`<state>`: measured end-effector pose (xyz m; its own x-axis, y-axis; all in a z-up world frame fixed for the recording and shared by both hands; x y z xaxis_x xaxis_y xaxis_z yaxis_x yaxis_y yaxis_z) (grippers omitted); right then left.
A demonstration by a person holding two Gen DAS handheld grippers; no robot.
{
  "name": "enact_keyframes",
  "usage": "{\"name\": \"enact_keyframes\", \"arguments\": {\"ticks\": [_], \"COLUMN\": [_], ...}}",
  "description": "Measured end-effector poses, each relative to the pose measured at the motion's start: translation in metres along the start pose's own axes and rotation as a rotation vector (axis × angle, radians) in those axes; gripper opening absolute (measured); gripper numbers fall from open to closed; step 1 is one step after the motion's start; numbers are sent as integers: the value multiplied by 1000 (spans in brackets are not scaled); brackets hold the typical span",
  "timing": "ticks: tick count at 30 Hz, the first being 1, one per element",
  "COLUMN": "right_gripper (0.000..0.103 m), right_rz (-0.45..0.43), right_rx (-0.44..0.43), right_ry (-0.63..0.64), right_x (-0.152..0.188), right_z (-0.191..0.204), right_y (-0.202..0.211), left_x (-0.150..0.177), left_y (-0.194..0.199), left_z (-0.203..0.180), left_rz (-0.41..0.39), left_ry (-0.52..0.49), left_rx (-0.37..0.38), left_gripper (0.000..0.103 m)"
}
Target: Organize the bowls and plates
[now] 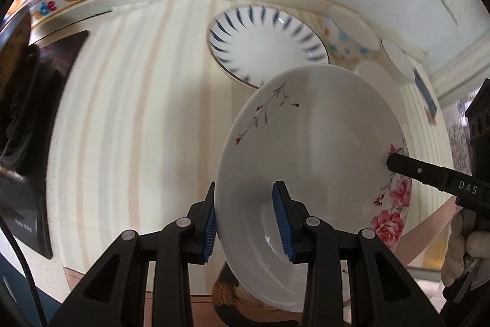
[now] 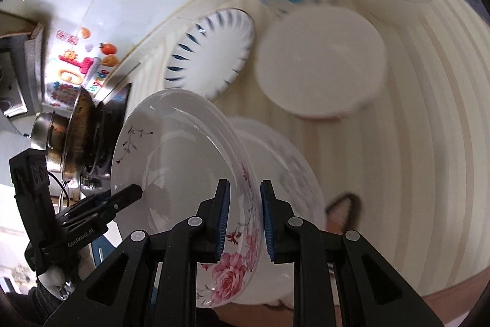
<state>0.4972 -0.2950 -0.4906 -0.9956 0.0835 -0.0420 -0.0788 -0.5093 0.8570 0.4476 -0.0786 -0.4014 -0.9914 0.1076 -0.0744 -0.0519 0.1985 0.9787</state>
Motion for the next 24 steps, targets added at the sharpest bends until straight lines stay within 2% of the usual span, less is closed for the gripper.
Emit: {"name": "enact_keyframes", "arguments": {"ticks": [6, 11, 19, 24], "right_gripper": [22, 22, 22, 22], "right_rz": [11, 18, 36, 54], "right_rx": [12, 19, 29, 47], "right_ry": [-43, -57, -52, -42], "right_x": [18, 22, 20, 20], "right_z": [-29, -38, -36, -31], "right_y": [-7, -12, -18, -23], "left_x": [7, 4, -3, -4], "left_y": [-23, -36, -43, -44], "left_z": [-17, -20, -21, -18], "left_rz": [44, 65, 65, 62], "left_ry": [-50, -66, -84, -101], "left_rx": [-29, -53, -85, -131], "left_gripper": [31, 31, 32, 31]}}
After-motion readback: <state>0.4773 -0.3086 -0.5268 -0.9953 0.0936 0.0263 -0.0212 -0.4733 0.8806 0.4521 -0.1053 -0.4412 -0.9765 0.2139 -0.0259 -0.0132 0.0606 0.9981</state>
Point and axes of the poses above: each gripper's, at about its wrist camera, not at the fingertips, and y roughly against the way its jaws point, z to its left, x to its underside, the point moved 8 cm from there along -y, roughly the way its jaws point, and after that the axes turned 12 degrees about z, right-handed, at the moved point
